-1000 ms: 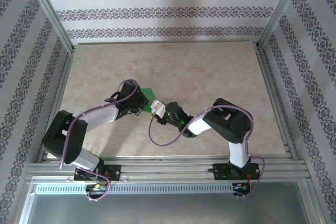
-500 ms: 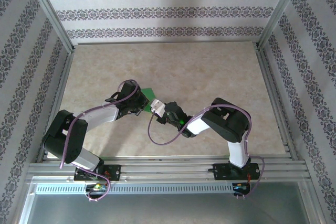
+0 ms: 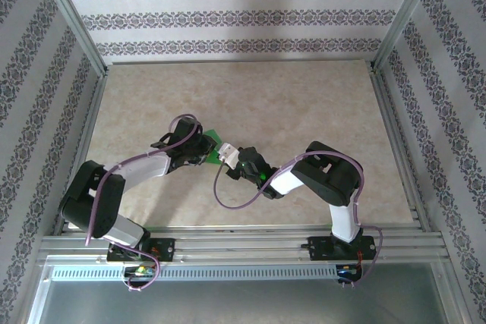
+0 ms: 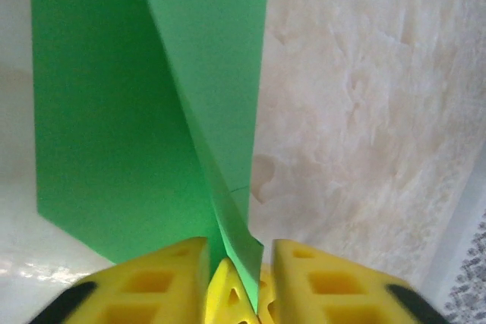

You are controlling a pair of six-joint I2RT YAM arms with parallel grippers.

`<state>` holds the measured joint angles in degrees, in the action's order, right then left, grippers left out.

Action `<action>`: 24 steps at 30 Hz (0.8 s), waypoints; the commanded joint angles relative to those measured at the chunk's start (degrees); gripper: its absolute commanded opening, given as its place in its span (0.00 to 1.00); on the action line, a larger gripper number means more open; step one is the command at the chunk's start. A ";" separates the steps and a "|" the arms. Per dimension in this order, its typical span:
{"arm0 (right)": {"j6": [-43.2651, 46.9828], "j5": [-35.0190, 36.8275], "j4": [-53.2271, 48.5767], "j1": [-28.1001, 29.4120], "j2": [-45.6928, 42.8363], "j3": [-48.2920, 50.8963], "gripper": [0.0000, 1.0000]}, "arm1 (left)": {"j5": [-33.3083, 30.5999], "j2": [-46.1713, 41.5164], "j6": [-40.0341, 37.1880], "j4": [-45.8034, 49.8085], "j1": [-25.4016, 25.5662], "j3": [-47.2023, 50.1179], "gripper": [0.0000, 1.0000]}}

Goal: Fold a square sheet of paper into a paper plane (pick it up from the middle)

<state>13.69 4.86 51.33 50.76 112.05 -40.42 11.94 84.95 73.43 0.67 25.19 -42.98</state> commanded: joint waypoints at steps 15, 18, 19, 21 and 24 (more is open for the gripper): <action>-10.86 -10.68 2.70 -3.11 0.34 3.07 0.12 | -1.83 -18.94 -4.33 4.07 -5.39 11.61 0.35; -11.38 -11.32 3.14 -3.47 0.53 3.24 0.13 | 2.11 -16.65 -2.90 -0.62 -5.37 13.98 0.27; -11.58 -11.53 3.24 -3.64 0.54 3.24 0.13 | 3.39 -15.24 -2.24 -2.54 -5.22 14.36 0.25; -11.82 -11.96 3.49 -3.96 0.54 3.25 0.13 | 5.26 -12.38 -1.52 -5.82 -4.91 14.46 0.21; -11.94 -12.51 3.69 -4.31 0.36 3.33 0.13 | 7.11 -7.76 -1.45 -7.71 -4.78 12.88 0.17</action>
<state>3.25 -5.67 53.06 46.98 112.05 -37.95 15.73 74.70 71.00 -1.80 20.25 -28.88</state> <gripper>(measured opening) 0.127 0.175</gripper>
